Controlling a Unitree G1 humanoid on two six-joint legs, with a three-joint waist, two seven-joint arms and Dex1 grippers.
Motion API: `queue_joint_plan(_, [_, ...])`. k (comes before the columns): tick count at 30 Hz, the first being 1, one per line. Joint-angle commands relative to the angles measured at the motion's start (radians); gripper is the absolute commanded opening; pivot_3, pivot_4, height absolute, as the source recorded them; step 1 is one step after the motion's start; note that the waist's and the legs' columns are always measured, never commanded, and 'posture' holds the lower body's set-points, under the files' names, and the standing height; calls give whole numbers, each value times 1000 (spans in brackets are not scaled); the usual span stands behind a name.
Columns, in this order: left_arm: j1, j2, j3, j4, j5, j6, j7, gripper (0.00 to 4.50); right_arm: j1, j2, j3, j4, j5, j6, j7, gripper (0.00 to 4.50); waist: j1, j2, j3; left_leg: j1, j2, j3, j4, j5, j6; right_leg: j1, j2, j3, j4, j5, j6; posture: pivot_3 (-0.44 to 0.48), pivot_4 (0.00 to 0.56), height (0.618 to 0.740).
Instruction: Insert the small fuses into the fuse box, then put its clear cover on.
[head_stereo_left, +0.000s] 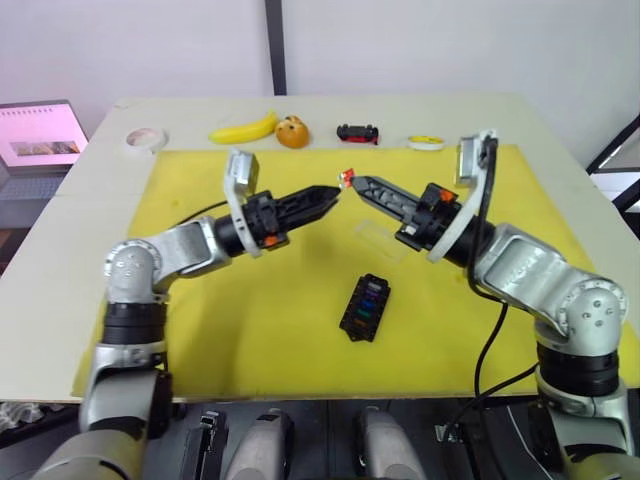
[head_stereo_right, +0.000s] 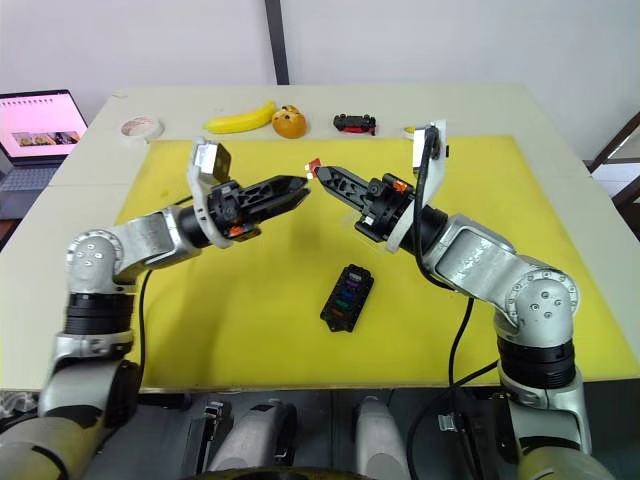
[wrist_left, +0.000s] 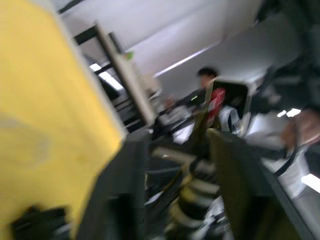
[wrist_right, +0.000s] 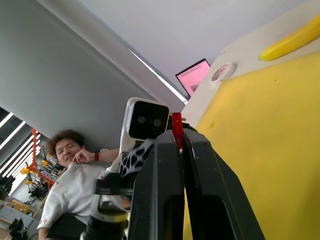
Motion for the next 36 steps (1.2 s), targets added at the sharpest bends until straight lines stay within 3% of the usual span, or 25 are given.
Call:
queue_joint_plan(1, [-28,158,-107,-130,299,-50,-367,4064,16,-133,-44,-78,-4,69,84,0,1,1,1,0,0,0,0,0,0,0,0,0,0,0,0,0,150,740])
queue_joint_plan(2, [-29,202,-149,-154,384,-88,-466,4483,24,-177,-47,-89,-19,90,112,0,3,2,2,0,0,0,-1,0,0,0,1,0,-1,0,0,0,150,740])
queue_joint_plan(6, [-35,327,-361,-194,774,-373,-815,4483,60,-355,-50,-154,-175,170,274,0,8,4,2,0,0,1,-1,0,0,2,1,0,-5,0,0,0,150,740])
queue_joint_plan(13, [-45,254,-482,-106,1162,-815,-1037,4483,111,-528,62,-247,-617,176,550,0,7,3,3,-2,3,0,-1,-1,2,3,0,-1,-11,1,-1,0,150,740])
queue_joint_plan(16, [-47,187,-481,-60,1224,-882,-1043,4483,116,-540,136,-235,-809,138,608,0,8,3,3,-3,2,0,-1,-2,3,3,-2,-2,-12,1,-1,0,150,740])
queue_joint_plan(22, [-61,98,-480,21,1319,-963,-1065,4483,125,-530,192,-217,-1013,86,730,0,8,4,3,-4,2,0,-1,-2,4,2,-2,-3,-13,1,0,0,150,740])
queue_joint_plan(28, [-74,28,-482,80,1383,-1006,-1083,4483,120,-499,225,-194,-1137,63,811,0,8,3,3,-4,2,0,0,-2,4,3,-2,-4,-12,1,0,0,150,740])
queue_joint_plan(36, [-59,4,-476,88,1413,-1020,-1118,4483,106,-443,243,-177,-1226,64,877,0,8,3,3,-4,2,0,1,-2,3,3,-2,-4,-11,1,0,0,150,740])
